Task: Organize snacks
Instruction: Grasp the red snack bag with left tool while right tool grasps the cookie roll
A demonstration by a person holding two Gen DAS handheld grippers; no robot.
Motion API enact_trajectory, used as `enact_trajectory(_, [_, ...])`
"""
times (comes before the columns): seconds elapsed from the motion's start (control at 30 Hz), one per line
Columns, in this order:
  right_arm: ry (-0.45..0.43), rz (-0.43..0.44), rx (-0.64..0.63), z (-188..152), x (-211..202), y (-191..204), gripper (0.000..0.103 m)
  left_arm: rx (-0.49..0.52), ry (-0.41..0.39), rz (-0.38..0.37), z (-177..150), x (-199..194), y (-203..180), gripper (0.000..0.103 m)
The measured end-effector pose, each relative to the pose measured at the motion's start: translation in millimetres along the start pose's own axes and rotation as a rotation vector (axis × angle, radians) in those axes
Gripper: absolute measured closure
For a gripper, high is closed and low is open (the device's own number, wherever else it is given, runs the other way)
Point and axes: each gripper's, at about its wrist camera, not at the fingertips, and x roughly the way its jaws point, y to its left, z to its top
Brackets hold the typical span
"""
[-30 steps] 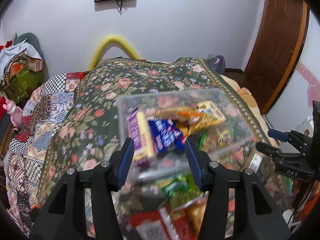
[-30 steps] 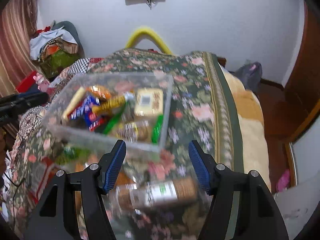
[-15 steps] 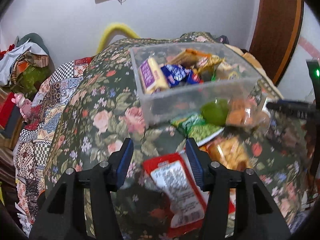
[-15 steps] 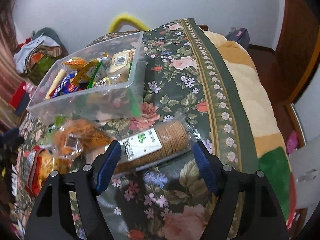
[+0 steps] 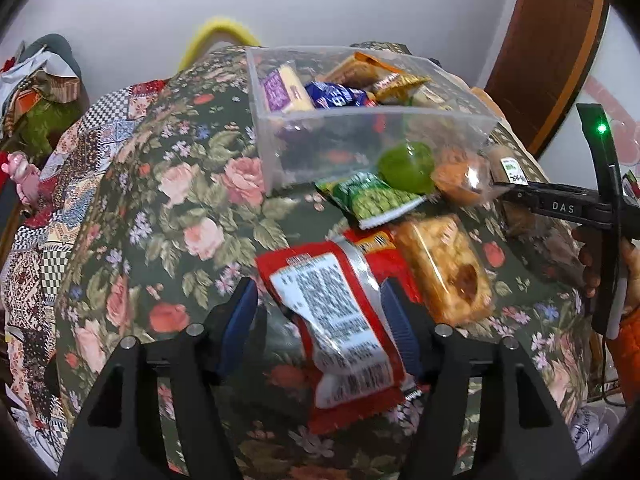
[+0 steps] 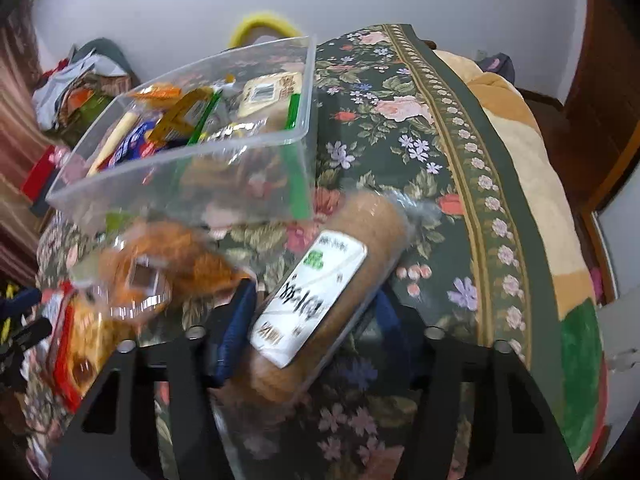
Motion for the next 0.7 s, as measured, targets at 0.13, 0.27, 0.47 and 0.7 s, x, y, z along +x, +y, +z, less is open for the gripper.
enact_trajectory(0.13, [0.006, -0.030, -0.056, -15, -11, 1, 0.065, -0.008, 0.027, -0.030, -8, 5, -9, 0.030])
enact_trajectory(0.27, [0.016, -0.020, -0.074, -32, -23, -4, 0.068, -0.047, 0.042, -0.053, -12, 10, -11, 0.025])
enact_trajectory(0.47, [0.029, -0.003, -0.088, -43, -37, -7, 0.067, -0.059, 0.102, -0.031, -14, 30, -18, 0.022])
enact_trajectory(0.7, [0.016, -0.017, -0.051, -39, -37, -10, 0.063, -0.038, 0.041, 0.025, -18, 35, -25, 0.020])
